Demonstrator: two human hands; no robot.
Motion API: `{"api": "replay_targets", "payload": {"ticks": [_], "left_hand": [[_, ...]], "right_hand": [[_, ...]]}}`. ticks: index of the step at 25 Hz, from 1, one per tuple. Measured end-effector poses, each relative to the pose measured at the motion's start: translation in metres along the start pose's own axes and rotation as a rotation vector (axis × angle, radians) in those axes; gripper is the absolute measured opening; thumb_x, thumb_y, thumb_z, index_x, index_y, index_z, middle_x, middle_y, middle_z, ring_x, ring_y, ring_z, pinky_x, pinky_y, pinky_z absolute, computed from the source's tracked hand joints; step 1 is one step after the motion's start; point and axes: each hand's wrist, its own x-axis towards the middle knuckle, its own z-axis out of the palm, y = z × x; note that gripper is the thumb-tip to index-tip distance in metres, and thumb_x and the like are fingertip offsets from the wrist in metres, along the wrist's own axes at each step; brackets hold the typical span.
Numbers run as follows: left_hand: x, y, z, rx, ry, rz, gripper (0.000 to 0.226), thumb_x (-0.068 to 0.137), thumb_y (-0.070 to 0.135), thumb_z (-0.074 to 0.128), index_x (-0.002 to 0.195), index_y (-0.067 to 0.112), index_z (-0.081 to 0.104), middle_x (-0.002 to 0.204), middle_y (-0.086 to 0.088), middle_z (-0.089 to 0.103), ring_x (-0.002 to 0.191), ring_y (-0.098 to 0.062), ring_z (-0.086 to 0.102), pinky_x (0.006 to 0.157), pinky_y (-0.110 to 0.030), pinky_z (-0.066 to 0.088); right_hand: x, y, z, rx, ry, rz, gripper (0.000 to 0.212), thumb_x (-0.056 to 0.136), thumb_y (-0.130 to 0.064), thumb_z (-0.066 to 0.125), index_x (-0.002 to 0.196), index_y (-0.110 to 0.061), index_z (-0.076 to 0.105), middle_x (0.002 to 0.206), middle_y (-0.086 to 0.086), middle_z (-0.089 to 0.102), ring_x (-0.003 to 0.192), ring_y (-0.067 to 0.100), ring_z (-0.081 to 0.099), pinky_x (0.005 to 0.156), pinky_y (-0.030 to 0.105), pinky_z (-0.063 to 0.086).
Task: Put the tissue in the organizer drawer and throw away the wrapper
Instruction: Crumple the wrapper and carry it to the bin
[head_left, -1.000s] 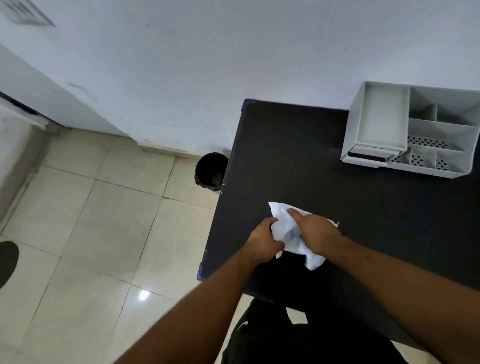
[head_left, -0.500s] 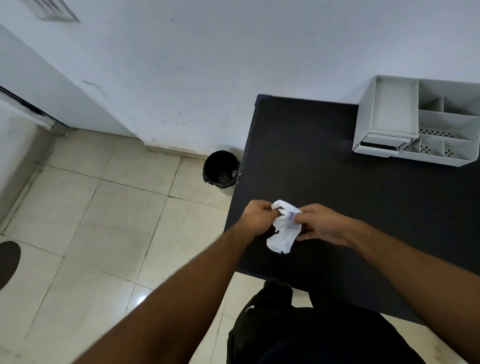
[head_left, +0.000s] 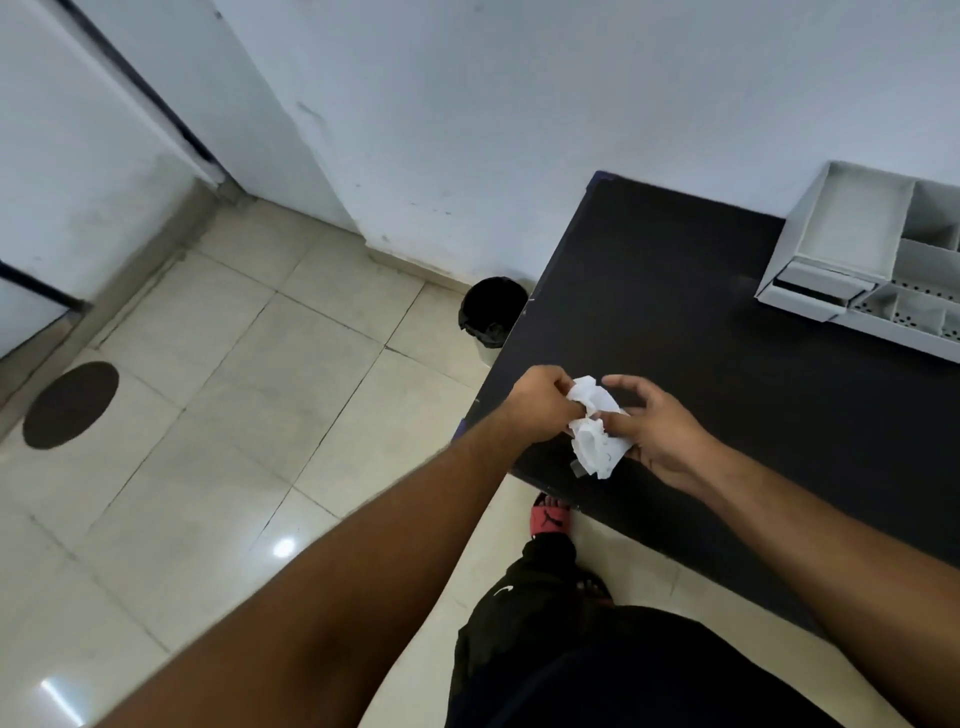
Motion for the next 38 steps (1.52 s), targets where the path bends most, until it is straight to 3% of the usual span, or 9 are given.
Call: {"api": "replay_targets", "payload": {"ticks": [4, 10, 14, 17, 23, 28, 31, 34, 38], "left_hand": [[-0.051, -0.037, -0.008, -0.422, -0.173, -0.123, 0.027, 0.092, 0.002, 0.064, 0.119, 0.005, 0.068, 0.117, -0.019, 0.070, 0.095, -0.029, 0.071, 0.090, -0.042, 0.060], [-0.107, -0.088, -0.017, -0.648, -0.074, -0.129, 0.015, 0.091, -0.001, 0.068, 0.102, 0.009, 0.066, 0.105, -0.015, 0.072, 0.077, -0.020, 0.074, 0.059, -0.021, 0.056], [-0.130, -0.120, -0.041, -0.898, -0.034, -0.172, 0.027, 0.093, -0.002, 0.066, 0.114, 0.013, 0.061, 0.101, -0.013, 0.070, 0.074, -0.018, 0.069, 0.054, -0.019, 0.053], [-0.129, -0.148, -0.071, -1.015, -0.044, -0.159, 0.041, 0.093, -0.005, 0.064, 0.133, 0.005, 0.060, 0.110, -0.011, 0.071, 0.089, -0.018, 0.069, 0.070, -0.022, 0.059], [-0.121, -0.218, -0.161, -1.102, 0.106, -0.347, 0.021, 0.093, -0.009, 0.052, 0.103, -0.006, 0.070, 0.099, -0.011, 0.070, 0.075, -0.014, 0.063, 0.062, -0.018, 0.056], [-0.109, -0.237, -0.223, -1.161, 0.121, -0.344, 0.017, 0.095, -0.009, 0.051, 0.099, 0.000, 0.065, 0.096, 0.001, 0.072, 0.066, -0.014, 0.065, 0.062, -0.020, 0.054], [-0.093, -0.234, -0.247, -1.038, -0.040, -0.276, 0.027, 0.089, -0.008, 0.050, 0.102, 0.007, 0.069, 0.099, -0.006, 0.069, 0.077, -0.019, 0.063, 0.071, -0.031, 0.051], [-0.073, -0.230, -0.265, -0.731, -0.157, -0.204, 0.029, 0.086, 0.001, 0.058, 0.097, 0.019, 0.078, 0.084, 0.004, 0.061, 0.063, -0.014, 0.039, 0.055, -0.029, 0.030], [-0.029, -0.221, -0.271, -0.628, -0.011, -0.189, 0.025, 0.088, 0.027, 0.074, 0.112, 0.019, 0.077, 0.087, 0.004, 0.064, 0.058, -0.013, 0.034, 0.050, -0.026, 0.028]], "right_hand": [[-0.023, 0.021, 0.015, -0.077, -0.061, -0.065, 0.041, 0.078, -0.006, 0.079, 0.115, -0.020, 0.068, 0.106, 0.011, 0.074, 0.093, 0.027, 0.072, 0.084, 0.044, 0.059], [-0.052, 0.044, 0.068, -0.226, -0.110, -0.143, 0.013, 0.079, -0.004, 0.079, 0.092, -0.002, 0.075, 0.093, 0.027, 0.074, 0.075, 0.036, 0.071, 0.077, 0.057, 0.060], [-0.056, 0.043, 0.116, -0.299, -0.202, -0.129, 0.017, 0.084, 0.003, 0.066, 0.090, -0.008, 0.077, 0.077, 0.018, 0.073, 0.063, 0.032, 0.061, 0.056, 0.040, 0.053], [-0.055, 0.039, 0.161, -0.346, -0.301, -0.105, 0.038, 0.091, 0.006, 0.053, 0.107, -0.023, 0.072, 0.069, 0.003, 0.073, 0.059, 0.022, 0.060, 0.046, 0.024, 0.049], [-0.036, 0.045, 0.259, -0.150, -0.610, 0.082, 0.046, 0.090, 0.008, 0.063, 0.128, -0.017, 0.065, 0.119, 0.013, 0.073, 0.106, 0.026, 0.070, 0.096, 0.038, 0.056], [-0.006, 0.051, 0.334, -0.018, -0.310, 0.048, 0.031, 0.083, 0.010, 0.069, 0.113, 0.003, 0.070, 0.110, 0.022, 0.074, 0.095, 0.024, 0.072, 0.080, 0.028, 0.061], [0.012, 0.042, 0.357, 0.075, -0.024, 0.036, 0.022, 0.083, 0.006, 0.071, 0.104, 0.001, 0.070, 0.088, 0.015, 0.075, 0.075, 0.021, 0.072, 0.064, 0.023, 0.060], [0.032, 0.022, 0.361, 0.146, 0.130, 0.039, 0.017, 0.088, -0.006, 0.071, 0.104, -0.008, 0.066, 0.071, 0.010, 0.068, 0.055, 0.015, 0.060, 0.051, 0.022, 0.055], [0.073, -0.007, 0.362, 0.062, 0.240, -0.055, 0.017, 0.088, -0.016, 0.074, 0.101, -0.013, 0.065, 0.066, 0.010, 0.065, 0.047, 0.013, 0.053, 0.049, 0.027, 0.048]]}}
